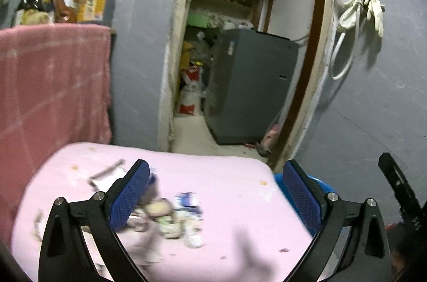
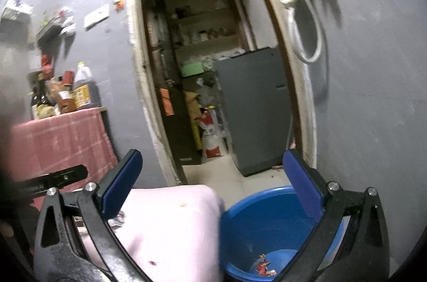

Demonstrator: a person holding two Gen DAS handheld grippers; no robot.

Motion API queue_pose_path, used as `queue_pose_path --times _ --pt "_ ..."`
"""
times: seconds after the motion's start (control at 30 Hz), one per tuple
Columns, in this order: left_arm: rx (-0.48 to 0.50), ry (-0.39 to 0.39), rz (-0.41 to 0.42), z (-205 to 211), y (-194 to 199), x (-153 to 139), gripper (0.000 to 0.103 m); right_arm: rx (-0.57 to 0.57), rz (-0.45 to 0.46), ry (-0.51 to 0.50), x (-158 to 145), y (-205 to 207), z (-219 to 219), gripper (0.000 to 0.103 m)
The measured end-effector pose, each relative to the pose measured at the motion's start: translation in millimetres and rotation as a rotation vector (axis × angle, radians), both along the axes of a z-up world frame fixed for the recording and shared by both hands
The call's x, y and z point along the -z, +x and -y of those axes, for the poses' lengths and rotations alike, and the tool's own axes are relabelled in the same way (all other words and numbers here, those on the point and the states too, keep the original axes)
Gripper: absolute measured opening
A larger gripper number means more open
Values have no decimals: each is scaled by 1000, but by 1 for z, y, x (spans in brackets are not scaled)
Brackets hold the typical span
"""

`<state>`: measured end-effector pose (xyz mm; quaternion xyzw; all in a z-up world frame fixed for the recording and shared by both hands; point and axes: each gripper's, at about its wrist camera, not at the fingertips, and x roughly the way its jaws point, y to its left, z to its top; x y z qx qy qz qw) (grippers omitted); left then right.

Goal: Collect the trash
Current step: 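Move both tools back over the remaining trash pile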

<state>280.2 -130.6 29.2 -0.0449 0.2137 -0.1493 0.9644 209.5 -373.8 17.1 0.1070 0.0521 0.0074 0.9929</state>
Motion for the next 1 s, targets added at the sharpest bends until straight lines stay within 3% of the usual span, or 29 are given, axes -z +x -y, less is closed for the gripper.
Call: queue_pose_path --times 0.2,0.47,0.8,1.0 --pt "-64 55 90 -35 -27 0 101 -60 20 -39 -12 -3 -44 103" --pt "-131 97 129 -79 -49 2 101 -136 8 -75 -15 -6 -88 103" --pt "-184 119 65 -131 -62 31 101 -223 -54 -126 4 5 -126 103" --pt "-191 133 2 -139 -56 53 101 -255 -119 -142 21 16 -133 103"
